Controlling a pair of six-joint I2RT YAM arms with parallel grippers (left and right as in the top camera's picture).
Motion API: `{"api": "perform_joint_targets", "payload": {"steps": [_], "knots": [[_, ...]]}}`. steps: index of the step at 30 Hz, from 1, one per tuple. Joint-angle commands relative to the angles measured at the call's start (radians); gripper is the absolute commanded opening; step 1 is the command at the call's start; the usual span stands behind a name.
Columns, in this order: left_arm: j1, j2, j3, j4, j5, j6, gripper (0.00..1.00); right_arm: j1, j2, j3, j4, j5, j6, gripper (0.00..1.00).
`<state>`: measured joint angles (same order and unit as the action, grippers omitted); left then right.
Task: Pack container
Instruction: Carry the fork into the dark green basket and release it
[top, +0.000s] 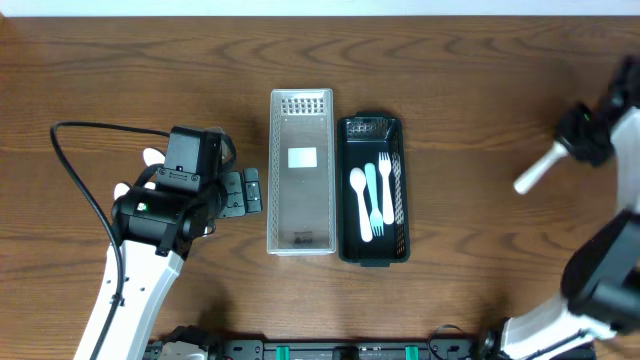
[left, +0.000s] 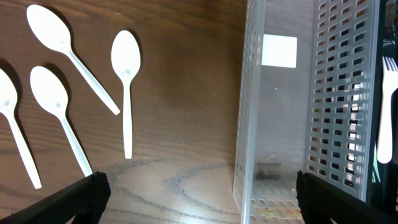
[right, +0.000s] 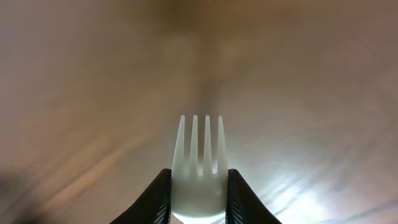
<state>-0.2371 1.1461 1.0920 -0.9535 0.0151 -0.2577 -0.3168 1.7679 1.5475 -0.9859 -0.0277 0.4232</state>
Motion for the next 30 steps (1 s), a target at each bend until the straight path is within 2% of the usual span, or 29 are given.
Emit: {"api": "perform_joint_targets", "payload": {"steps": [1,8,13,25,29,30], "knots": [[0.005,-0.003,0.012,-0.003,-0.012,0.017,0.98,0.167,-0.121,0.065,-0.047,-0.052,-0.058,0.01],[0.005,-0.003,0.012,-0.007,-0.012,0.017,0.98,0.536,-0.177,0.092,-0.085,-0.051,-0.029,0.01],[0.005,-0.003,0.012,-0.015,-0.012,0.017,0.98,0.689,-0.114,0.092,-0.108,-0.051,-0.004,0.01],[0.005,-0.003,0.012,-0.015,-0.012,0.016,0.98,0.839,0.184,0.092,-0.121,-0.069,0.002,0.02],[0.005,-0.003,0.012,-0.015,-0.012,0.016,0.98,0.848,0.218,0.092,-0.121,-0.071,0.002,0.11],[0.005,-0.003,0.012,-0.015,-0.012,0.016,0.98,0.848,0.219,0.092,-0.118,-0.071,0.002,0.21]]}}
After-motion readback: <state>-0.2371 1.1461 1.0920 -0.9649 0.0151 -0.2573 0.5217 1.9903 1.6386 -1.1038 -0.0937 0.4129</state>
